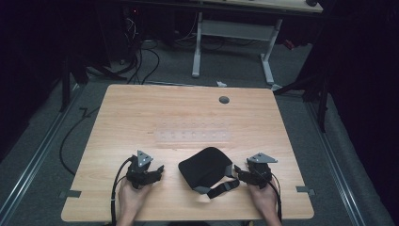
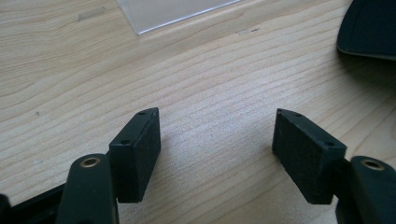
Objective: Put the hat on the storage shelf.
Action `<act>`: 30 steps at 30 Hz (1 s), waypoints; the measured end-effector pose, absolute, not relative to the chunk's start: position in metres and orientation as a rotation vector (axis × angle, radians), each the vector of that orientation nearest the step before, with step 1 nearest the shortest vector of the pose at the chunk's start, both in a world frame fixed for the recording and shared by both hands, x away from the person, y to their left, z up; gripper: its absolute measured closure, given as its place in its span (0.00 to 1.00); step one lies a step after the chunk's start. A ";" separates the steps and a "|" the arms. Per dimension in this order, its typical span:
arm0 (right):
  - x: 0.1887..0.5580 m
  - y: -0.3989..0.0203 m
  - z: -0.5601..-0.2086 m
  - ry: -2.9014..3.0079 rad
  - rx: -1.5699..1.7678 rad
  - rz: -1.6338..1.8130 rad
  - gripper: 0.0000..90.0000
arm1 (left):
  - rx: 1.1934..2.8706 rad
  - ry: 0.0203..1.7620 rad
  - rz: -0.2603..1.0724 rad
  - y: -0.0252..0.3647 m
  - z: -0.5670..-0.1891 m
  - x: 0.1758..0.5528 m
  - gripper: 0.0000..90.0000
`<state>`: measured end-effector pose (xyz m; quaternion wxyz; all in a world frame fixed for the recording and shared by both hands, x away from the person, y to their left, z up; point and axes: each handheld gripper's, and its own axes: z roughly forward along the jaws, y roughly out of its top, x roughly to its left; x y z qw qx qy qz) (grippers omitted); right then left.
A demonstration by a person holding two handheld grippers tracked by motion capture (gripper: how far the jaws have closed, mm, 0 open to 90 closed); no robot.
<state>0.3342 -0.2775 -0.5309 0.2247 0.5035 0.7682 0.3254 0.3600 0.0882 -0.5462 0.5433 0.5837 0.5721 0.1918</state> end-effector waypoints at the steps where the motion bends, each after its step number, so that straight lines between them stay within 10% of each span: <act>1: 0.334 -0.278 -0.531 2.119 1.389 0.898 0.42 | 1.385 1.358 0.455 0.088 -0.546 0.360 0.36; 30: 0.333 -0.280 -0.530 2.109 1.418 0.920 0.45 | 1.395 1.353 0.449 0.087 -0.546 0.359 0.33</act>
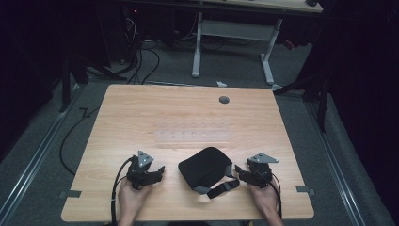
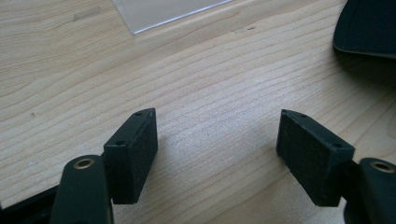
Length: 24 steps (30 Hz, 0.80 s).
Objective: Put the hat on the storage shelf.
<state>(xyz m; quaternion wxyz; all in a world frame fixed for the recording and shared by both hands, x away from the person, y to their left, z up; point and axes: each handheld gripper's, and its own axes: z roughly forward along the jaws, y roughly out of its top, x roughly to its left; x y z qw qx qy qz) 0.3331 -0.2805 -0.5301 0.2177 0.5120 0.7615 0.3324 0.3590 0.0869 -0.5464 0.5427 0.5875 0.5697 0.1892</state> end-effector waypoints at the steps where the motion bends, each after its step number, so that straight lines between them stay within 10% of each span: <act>1: 0.333 -0.281 -0.530 2.110 1.426 0.934 0.45 | 1.395 1.353 0.449 0.087 -0.546 0.359 0.33; 24: 0.307 -0.291 -0.494 2.051 1.390 1.205 0.50 | 1.397 1.351 0.449 0.087 -0.547 0.359 0.32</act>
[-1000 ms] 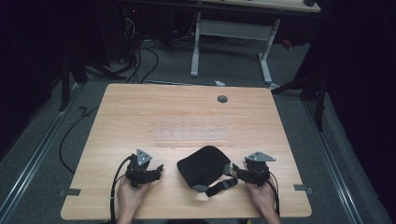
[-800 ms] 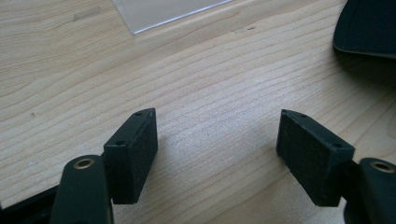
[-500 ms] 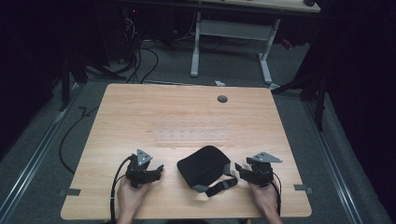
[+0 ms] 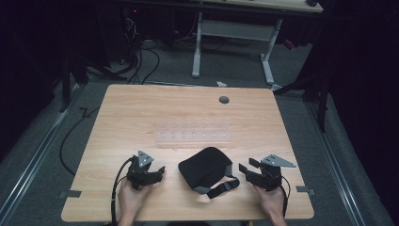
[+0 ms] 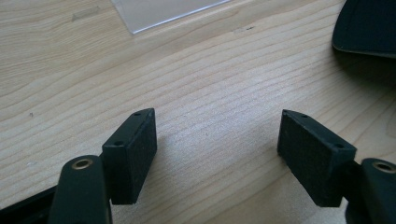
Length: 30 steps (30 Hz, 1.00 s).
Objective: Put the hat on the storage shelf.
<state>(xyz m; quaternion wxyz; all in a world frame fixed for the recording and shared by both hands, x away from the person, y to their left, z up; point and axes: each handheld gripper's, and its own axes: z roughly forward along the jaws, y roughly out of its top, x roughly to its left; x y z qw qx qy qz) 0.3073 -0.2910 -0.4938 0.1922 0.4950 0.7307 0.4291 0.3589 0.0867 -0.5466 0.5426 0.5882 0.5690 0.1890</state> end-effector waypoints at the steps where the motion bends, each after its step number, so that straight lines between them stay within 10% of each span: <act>1: 0.306 -0.290 -0.491 2.055 1.381 1.215 0.50 | 1.396 1.351 0.449 0.087 -0.547 0.359 0.32; 30: 0.326 -0.239 -0.509 2.272 1.330 1.250 0.51 | 1.397 1.351 0.449 0.087 -0.547 0.359 0.32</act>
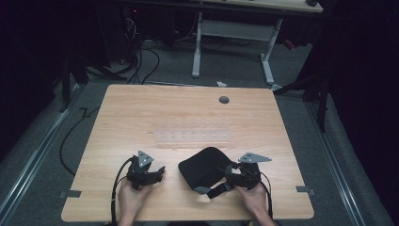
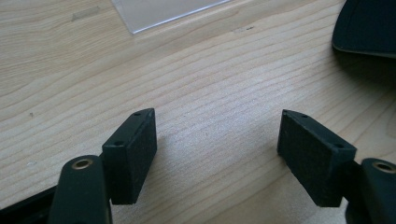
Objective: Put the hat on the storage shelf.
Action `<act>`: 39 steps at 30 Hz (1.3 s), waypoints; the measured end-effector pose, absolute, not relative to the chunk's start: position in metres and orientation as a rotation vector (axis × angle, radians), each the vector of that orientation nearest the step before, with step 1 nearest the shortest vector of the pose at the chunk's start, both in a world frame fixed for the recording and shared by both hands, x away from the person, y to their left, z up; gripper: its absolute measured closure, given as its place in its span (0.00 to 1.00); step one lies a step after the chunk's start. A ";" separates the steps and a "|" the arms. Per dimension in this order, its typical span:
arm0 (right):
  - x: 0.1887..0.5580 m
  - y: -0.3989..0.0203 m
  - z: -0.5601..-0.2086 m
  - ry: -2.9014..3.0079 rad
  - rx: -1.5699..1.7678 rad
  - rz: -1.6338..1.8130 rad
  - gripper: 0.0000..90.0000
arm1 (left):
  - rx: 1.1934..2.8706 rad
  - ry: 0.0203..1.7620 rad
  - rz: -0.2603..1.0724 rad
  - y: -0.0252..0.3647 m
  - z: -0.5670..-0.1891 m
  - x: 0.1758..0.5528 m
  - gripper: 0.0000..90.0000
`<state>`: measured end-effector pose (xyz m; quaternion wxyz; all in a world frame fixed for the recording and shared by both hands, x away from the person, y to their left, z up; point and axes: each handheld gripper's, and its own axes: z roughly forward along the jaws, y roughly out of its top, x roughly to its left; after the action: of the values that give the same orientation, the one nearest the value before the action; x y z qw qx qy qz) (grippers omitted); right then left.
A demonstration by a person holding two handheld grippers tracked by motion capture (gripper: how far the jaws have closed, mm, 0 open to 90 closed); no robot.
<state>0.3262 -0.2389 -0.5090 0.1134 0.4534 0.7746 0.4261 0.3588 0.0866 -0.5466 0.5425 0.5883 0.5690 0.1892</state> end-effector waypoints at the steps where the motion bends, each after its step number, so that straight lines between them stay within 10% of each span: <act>1: 0.327 -0.238 -0.510 2.276 1.325 1.246 0.52 | 1.396 1.351 0.449 0.087 -0.547 0.359 0.32; 39: 0.330 -0.235 -0.523 2.420 1.258 1.318 0.88 | 1.400 1.350 0.449 0.086 -0.547 0.358 0.32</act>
<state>0.3296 -0.2353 -0.5228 0.0560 0.4146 0.7976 0.4345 0.3583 0.0861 -0.5467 0.5421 0.5893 0.5683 0.1893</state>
